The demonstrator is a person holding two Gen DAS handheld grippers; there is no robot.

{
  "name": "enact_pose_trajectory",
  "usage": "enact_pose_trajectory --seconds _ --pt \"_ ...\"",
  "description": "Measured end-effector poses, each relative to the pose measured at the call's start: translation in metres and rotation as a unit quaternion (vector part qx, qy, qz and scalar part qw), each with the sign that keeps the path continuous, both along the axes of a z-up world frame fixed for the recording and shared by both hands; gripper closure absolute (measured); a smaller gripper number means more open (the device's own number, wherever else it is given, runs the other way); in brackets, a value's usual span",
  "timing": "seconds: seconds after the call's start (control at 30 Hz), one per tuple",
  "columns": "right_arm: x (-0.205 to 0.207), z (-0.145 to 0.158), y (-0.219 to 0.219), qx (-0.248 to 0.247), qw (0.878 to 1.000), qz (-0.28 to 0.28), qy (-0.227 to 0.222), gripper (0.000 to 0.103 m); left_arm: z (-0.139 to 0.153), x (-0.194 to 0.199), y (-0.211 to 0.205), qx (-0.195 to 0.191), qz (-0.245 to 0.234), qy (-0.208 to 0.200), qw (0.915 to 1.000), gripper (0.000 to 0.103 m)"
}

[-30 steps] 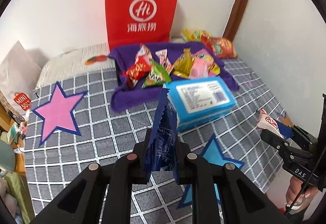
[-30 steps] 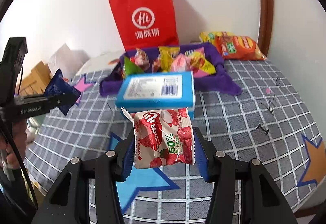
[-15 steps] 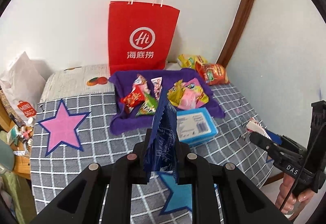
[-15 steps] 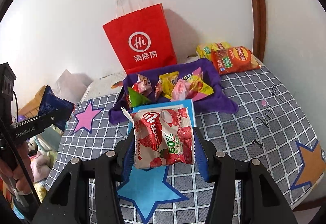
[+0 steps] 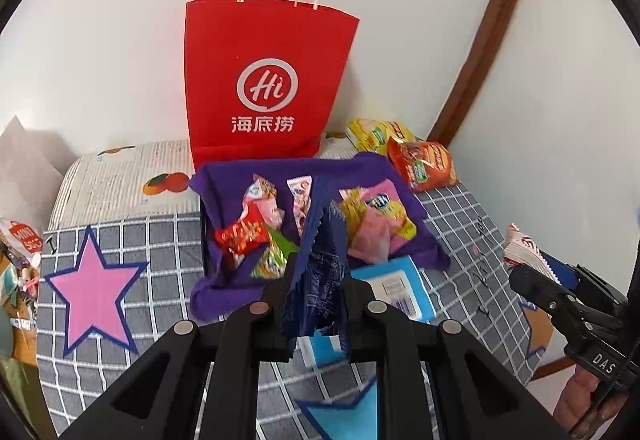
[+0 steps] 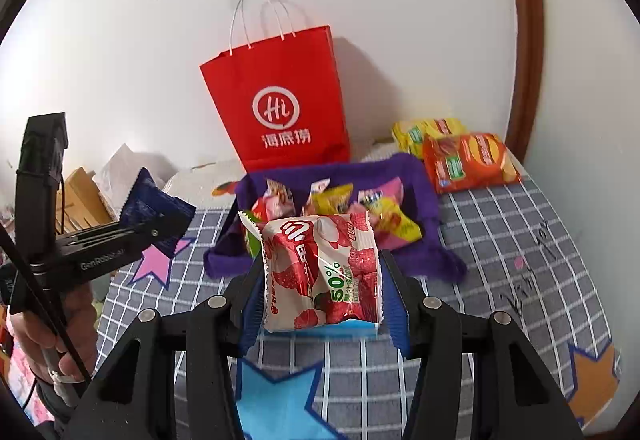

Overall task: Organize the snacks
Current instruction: 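Carry both packets up and over the purple towel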

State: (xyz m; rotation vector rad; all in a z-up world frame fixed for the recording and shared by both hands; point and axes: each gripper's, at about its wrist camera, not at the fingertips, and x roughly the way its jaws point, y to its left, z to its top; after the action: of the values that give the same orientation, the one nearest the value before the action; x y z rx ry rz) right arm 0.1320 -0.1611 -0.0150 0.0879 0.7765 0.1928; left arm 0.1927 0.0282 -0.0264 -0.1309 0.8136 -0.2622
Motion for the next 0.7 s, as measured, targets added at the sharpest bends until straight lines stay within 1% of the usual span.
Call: enact_pose_trajectory --seconds 0.33,0.47,0.6,0.7 --pt "0.062 0.013 0.008 0.005 1.000 0.001 -0.015 0.052 0.014 0.049 0.005 0.000 0.021 -0.016 0.9997 0.088" --pt "0.086 0.014 0.012 -0.002 1.000 0.004 -0.020 0.052 0.012 0.065 0.002 0.001 0.027 -0.015 0.9995 0.088" --pt "0.107 0.016 0.014 -0.003 1.000 0.007 -0.025 0.052 0.010 0.081 -0.005 -0.001 0.023 -0.009 0.9997 0.088" --pt "0.124 0.020 0.019 -0.008 0.999 0.012 -0.031 0.052 0.009 0.089 -0.008 0.005 0.025 -0.008 0.9996 0.088"
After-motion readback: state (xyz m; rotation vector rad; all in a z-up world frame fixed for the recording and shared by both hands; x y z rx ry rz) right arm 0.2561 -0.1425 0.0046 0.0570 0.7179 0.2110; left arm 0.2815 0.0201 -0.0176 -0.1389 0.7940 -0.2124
